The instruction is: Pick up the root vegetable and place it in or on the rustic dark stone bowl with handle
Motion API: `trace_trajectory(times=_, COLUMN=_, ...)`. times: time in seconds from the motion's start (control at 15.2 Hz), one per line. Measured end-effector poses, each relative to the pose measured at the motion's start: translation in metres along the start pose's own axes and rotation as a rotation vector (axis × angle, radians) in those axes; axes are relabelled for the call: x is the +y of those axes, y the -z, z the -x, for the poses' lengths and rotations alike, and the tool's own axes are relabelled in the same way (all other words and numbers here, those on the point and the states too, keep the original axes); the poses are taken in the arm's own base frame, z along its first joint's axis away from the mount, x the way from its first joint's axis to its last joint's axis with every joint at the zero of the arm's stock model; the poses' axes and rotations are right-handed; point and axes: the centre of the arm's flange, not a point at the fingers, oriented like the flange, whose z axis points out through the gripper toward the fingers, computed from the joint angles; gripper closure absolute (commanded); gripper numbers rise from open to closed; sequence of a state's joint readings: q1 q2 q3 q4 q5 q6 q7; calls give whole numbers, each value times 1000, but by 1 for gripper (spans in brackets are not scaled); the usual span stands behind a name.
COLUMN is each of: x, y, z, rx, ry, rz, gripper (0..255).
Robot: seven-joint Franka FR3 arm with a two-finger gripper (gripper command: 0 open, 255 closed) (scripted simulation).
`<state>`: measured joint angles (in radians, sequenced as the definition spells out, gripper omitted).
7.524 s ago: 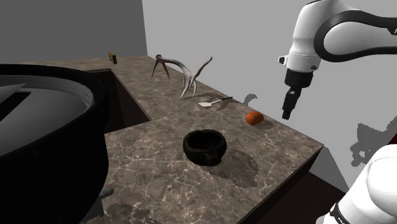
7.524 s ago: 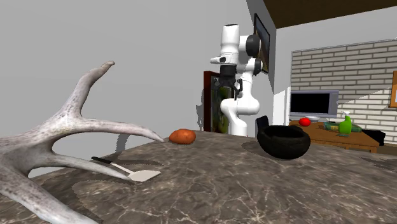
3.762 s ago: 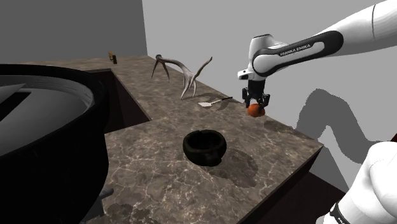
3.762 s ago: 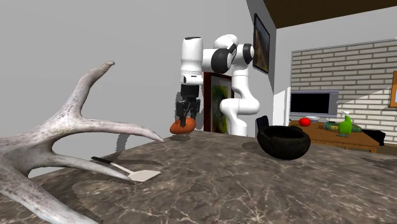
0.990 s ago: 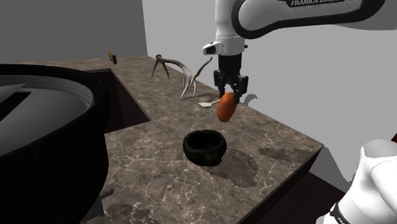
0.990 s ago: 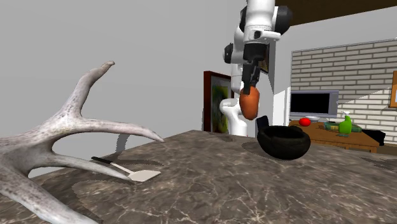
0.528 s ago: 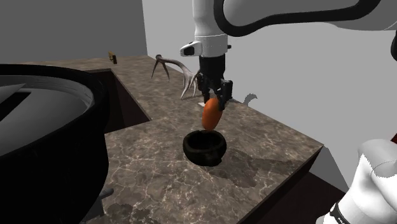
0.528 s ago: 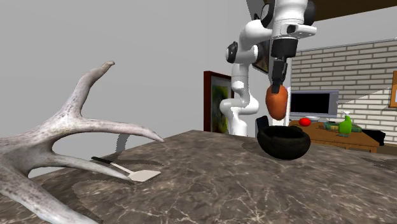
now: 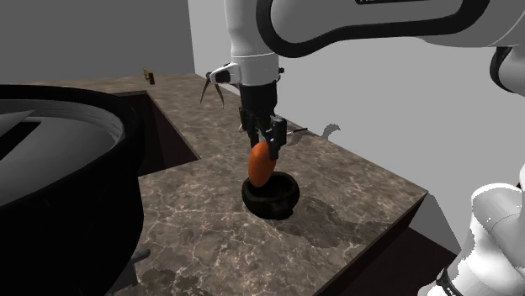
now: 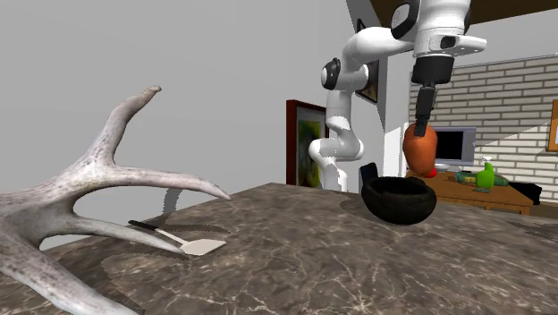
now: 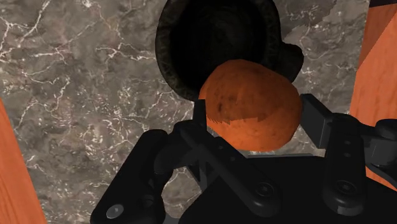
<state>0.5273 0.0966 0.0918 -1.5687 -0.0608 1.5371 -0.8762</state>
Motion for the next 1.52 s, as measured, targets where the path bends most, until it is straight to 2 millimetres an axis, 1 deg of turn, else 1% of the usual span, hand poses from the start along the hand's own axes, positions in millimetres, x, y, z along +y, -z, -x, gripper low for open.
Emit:
trace_trajectory(times=0.73, x=4, y=-57, z=-7, rx=1, ry=-1, rz=1, gripper=255)
trace_trajectory(times=1.25, x=6, y=-62, z=-5, rx=10, ry=-6, rz=17, gripper=255)
trace_trajectory(times=1.32, x=6, y=-62, z=-5, rx=11, ry=-6, rz=17, gripper=0)
trace_trajectory(times=1.52, x=4, y=-70, z=-9, rx=2, ry=-1, rz=3, gripper=0)
